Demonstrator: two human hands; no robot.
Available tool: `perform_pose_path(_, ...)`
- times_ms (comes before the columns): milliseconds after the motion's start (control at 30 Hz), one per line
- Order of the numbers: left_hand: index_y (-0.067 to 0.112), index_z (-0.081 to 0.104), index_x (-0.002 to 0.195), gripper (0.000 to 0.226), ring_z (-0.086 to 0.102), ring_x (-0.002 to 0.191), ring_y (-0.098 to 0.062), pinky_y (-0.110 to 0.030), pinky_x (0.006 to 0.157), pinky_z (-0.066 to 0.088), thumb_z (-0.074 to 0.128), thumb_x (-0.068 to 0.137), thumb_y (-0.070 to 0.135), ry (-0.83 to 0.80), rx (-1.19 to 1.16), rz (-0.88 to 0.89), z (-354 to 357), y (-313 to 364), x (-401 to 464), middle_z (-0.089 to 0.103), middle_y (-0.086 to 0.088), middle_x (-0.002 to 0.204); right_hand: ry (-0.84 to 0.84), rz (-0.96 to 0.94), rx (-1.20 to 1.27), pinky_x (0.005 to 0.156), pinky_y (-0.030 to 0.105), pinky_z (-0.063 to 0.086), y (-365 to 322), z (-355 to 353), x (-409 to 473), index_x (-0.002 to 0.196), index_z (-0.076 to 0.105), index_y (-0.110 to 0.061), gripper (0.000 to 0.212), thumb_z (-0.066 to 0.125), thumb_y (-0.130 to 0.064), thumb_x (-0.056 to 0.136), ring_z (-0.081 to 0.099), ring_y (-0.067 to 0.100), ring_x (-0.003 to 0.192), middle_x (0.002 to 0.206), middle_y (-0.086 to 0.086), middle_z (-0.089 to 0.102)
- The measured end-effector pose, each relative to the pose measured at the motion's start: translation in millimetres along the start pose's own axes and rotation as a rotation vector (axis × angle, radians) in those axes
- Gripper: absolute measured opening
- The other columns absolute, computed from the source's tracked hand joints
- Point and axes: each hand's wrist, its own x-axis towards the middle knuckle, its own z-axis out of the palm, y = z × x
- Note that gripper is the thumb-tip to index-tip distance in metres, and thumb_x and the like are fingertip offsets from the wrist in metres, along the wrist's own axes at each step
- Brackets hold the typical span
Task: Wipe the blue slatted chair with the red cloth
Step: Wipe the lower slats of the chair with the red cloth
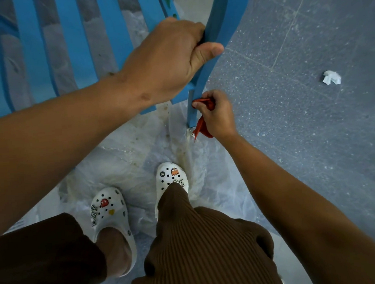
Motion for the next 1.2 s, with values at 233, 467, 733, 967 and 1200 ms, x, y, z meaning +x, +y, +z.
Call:
perform_pose_path(233,0.002,0.062,0.119,0.03,0.06,0.092,-0.011,-0.017,0.084,0.046,0.063,0.098,0.024,0.421,-0.257,-0.092,-0.9,36.7,-48.7,0.066,-0.011,0.097,0.062,-0.169,0.053,0.082,0.034,0.053,-44.4,-38.7,-1.5,0.091,0.066,-0.018,0.019,0.08,-0.028,0.083,0.064,0.016,0.089,0.095,0.003,0.067)
perform_pose_path(467,0.015,0.071,0.106,0.024,0.063,0.085,-0.005,-0.031,0.08,0.056,0.063,0.097,0.035,0.004,-0.425,-0.382,68.0,17.3,-116.7,0.069,0.007,0.094,0.091,-0.257,0.031,0.083,0.041,0.055,-53.8,-49.8,-1.5,0.098,0.066,-0.016,0.025,0.079,-0.033,0.084,0.066,0.017,0.092,0.098,0.004,0.067)
perform_pose_path(733,0.012,0.052,0.139,0.044,0.056,0.124,-0.022,-0.045,0.102,0.049,0.055,0.102,0.036,-0.125,-0.433,-0.565,119.7,-46.2,-90.3,0.058,-0.01,0.137,-0.025,-0.197,0.004,0.086,0.03,0.057,-27.1,-35.3,8.6,0.1,0.063,-0.022,0.022,0.079,-0.029,0.086,0.066,0.007,0.094,0.104,0.0,0.067)
perform_pose_path(967,0.024,0.044,0.149,0.078,0.05,0.133,-0.03,-0.049,0.112,0.041,0.045,0.087,0.07,-0.282,-0.377,-0.574,149.2,-78.7,-63.4,0.049,-0.005,0.149,-0.138,-0.197,-0.193,0.072,0.009,0.042,2.3,-18.1,23.0,0.093,0.057,-0.03,0.021,0.077,-0.032,0.088,0.054,-0.003,0.08,0.097,-0.01,0.057)
perform_pose_path(1200,0.033,0.055,0.14,0.097,0.058,0.126,-0.019,-0.045,0.108,0.047,0.035,0.07,0.097,-0.234,-0.501,-0.64,159.0,-89.9,-60.2,0.059,0.013,0.139,-0.171,-0.085,-0.271,0.074,0.018,0.049,28.8,5.8,22.9,0.094,0.061,-0.026,0.021,0.077,-0.036,0.086,0.057,0.007,0.082,0.099,-0.002,0.064)
